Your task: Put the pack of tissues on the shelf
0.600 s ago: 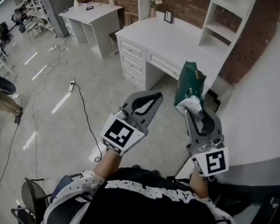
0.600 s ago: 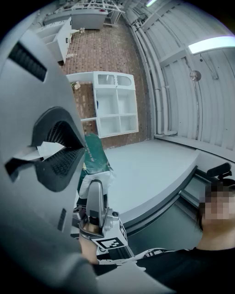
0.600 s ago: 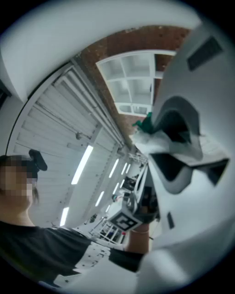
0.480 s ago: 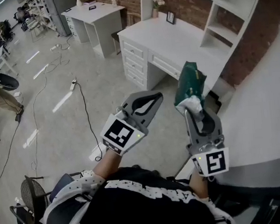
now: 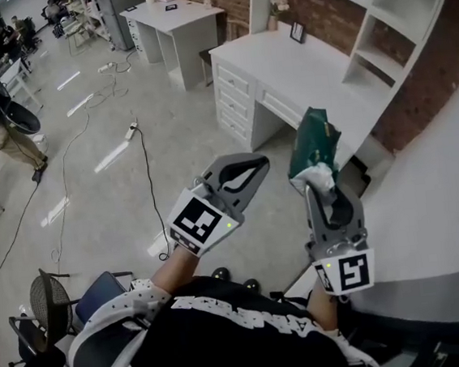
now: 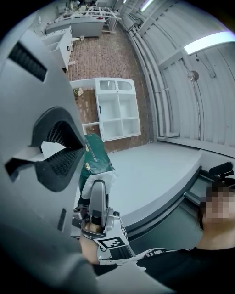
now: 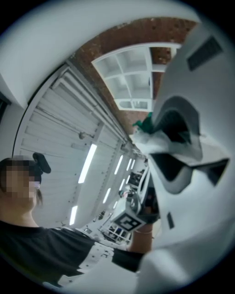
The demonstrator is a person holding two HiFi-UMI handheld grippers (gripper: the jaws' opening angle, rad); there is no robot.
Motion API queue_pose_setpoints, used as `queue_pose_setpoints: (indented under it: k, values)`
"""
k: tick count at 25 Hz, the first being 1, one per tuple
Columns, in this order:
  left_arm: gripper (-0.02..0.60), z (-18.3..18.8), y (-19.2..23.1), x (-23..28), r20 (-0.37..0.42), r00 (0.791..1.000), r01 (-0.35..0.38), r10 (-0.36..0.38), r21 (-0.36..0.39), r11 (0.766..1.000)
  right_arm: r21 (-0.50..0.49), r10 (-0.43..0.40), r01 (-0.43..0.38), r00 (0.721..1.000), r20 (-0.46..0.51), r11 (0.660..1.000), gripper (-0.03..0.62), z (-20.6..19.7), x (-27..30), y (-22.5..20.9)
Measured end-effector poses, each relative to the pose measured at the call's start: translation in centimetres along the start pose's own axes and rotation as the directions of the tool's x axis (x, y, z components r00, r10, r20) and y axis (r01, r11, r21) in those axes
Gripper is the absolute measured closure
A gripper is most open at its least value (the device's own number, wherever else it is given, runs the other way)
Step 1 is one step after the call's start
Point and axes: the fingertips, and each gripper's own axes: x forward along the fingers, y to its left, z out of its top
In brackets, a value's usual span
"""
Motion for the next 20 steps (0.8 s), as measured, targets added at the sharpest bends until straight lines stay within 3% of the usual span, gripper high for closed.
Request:
queue_pose_setpoints:
  k: [12,20]
  values:
    - [0.546,-0.6,-2.3,0.3,0.006,1.0,0.004,-0.004,-0.001,1.0,0.016,-0.004,0.004,1.0,-0.002,1.0,0.459,-0.7,-2.3,-0.6]
    - [0.546,-0.8,-0.5,3.3,0.021,0.999,0.037,-0.037,-0.028,0.999,-0.001,-0.027,0.027,0.999,-0.044,1.0,0.459,-1.3,-0.5,-2.9]
